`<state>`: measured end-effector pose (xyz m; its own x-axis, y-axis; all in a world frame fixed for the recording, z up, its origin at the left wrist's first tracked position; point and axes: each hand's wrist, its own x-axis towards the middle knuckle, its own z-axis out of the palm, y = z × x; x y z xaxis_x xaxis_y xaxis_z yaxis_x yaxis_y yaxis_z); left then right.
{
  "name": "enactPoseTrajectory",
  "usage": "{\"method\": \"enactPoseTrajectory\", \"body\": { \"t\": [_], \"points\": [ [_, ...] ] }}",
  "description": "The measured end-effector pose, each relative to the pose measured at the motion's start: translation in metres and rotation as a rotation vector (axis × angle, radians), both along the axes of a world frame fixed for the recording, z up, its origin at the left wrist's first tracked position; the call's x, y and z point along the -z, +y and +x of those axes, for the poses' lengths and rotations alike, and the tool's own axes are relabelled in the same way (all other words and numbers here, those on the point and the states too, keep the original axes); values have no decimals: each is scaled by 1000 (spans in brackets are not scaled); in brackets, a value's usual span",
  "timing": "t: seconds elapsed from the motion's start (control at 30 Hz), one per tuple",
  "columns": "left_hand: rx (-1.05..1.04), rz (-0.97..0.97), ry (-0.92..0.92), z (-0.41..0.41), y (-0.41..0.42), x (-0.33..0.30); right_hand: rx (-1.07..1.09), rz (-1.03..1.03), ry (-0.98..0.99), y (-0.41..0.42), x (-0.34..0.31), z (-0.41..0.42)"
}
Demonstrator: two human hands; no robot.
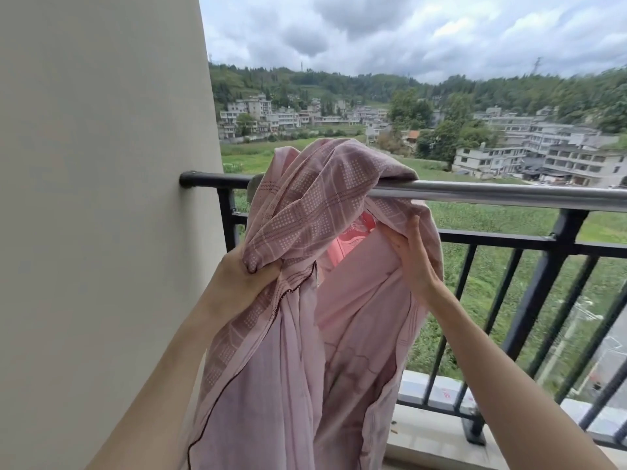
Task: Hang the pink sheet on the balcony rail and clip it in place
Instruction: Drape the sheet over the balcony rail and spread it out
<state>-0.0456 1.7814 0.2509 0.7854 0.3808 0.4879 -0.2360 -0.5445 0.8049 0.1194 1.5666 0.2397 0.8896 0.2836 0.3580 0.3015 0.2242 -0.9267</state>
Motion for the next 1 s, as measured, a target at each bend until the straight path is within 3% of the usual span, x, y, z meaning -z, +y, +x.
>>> {"method": "enactPoseTrajectory", "body": {
  "t": [0.1,0.3,0.4,0.63,0.73,0.83,1.0],
  "points": [
    [41,-123,76,2,-11,16,17,117,60,3,23,-10],
    [174,-349,242,14,-43,48,-295,-108,-38,27,52,-61],
    [225,-390,293,11,-51,72,-407,15,150,30,60,-66],
    [166,-383,369,-6,-64,114,-462,-5,364,36,83,-70],
    [127,-365,357,-12,-53,118,-345,42,453,33,88,-49],
    [63,-341,280,-20,-33,117,-119,42,392,20,91,-26],
    [41,-319,211,-27,-5,112,46,38,298,-19,69,15]
  ]
}}
